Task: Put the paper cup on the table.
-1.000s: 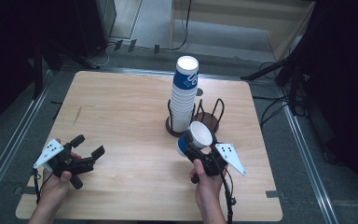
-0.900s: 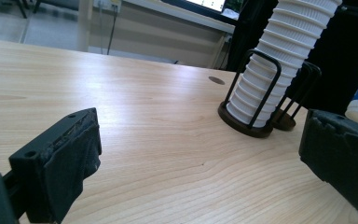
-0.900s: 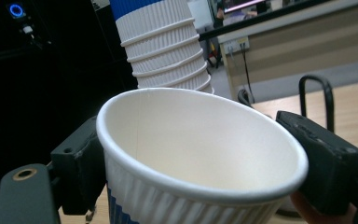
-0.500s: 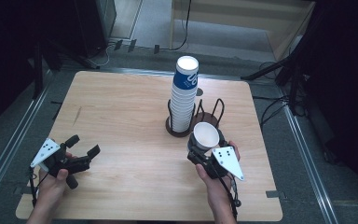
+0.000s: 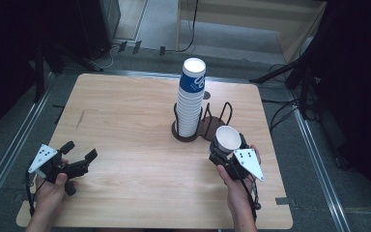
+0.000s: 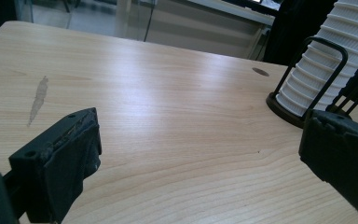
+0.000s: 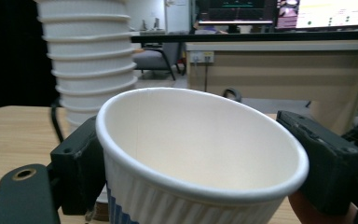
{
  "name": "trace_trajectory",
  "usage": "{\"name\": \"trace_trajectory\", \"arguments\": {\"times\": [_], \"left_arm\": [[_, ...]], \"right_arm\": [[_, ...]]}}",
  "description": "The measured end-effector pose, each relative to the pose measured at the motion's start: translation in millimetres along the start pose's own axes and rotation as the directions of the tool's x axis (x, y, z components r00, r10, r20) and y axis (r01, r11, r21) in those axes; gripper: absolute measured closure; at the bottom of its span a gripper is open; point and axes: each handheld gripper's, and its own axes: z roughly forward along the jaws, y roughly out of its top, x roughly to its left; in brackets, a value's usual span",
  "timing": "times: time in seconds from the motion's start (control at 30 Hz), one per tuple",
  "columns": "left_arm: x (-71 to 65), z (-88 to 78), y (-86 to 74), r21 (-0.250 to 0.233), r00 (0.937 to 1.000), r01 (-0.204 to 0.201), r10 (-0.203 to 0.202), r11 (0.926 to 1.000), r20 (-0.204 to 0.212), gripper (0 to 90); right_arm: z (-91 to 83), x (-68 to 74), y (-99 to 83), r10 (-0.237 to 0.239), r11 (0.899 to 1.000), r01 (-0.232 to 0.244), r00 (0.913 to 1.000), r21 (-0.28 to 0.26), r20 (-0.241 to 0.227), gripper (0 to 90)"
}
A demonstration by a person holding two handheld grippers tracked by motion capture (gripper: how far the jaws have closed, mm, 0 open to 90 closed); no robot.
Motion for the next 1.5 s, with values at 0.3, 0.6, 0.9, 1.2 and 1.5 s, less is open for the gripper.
{"name": "trace_trajectory", "arguments": {"times": [0.3,0.6,0.9,1.2,1.5], "left_arm": [[11.9,-7.9,-1.3,0.03,0.9987,-0.016,0.018,0.9994,-0.048,0.1],[22.3,-13.8,-0.9,0.058,0.9888,-0.028,0.036,0.9979,-0.144,7.4],[27.1,-10.5,-3.6,0.156,0.9826,-0.033,0.061,0.9872,-0.176,7.3],[31.1,-11.3,-6.7,0.162,0.9889,-0.011,0.035,0.9868,-0.144,1.0],[31.1,-13.0,-7.7,0.146,0.9924,-0.011,0.028,0.9893,-0.119,1.0]], "right_arm": [[10.5,-19.3,-11.8,-0.04,0.999,0.039,0.9967,0.024,0.071,14.8],[18.7,-41.7,-26.5,-0.062,0.996,0.054,0.9898,0.065,0.128,14.8],[22.4,-52.5,-34.1,-0.062,0.995,0.05,0.9859,0.082,0.155,14.8],[28.0,-55.2,-39.4,-0.079,0.993,0.063,0.9823,0.099,0.17,14.8],[32.6,-51.8,-47.2,-0.116,0.986,0.094,0.9791,0.136,0.167,14.7]]}}
